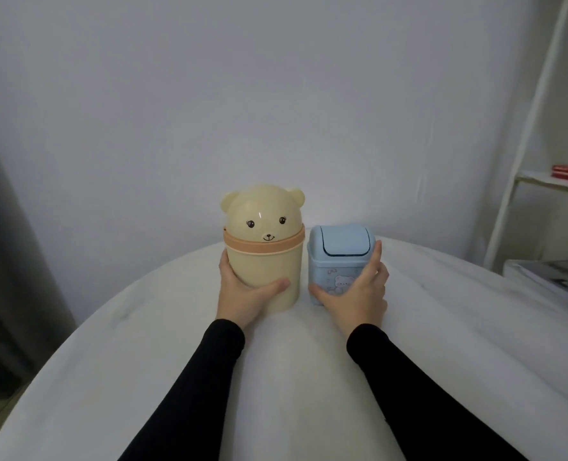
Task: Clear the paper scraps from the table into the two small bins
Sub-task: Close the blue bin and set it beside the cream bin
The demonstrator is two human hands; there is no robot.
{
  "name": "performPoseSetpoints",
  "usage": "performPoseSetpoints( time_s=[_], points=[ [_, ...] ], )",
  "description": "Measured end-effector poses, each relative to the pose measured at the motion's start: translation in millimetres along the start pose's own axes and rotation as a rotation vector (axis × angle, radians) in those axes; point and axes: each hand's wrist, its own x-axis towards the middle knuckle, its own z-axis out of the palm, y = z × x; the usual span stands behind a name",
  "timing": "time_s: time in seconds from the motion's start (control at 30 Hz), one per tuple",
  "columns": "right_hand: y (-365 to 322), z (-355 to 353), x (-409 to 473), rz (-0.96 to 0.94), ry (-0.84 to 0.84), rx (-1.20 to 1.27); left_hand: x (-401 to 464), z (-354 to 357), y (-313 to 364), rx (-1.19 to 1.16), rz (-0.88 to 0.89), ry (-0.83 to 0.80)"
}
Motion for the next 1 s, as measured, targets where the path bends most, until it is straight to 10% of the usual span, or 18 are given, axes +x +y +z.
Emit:
performPoseSetpoints(
  time_s=[1.0],
  points=[
    [29,37,77,-0.089,0.000,0.059,64,46,-21,0.035,-0.019,-0.040]
  ],
)
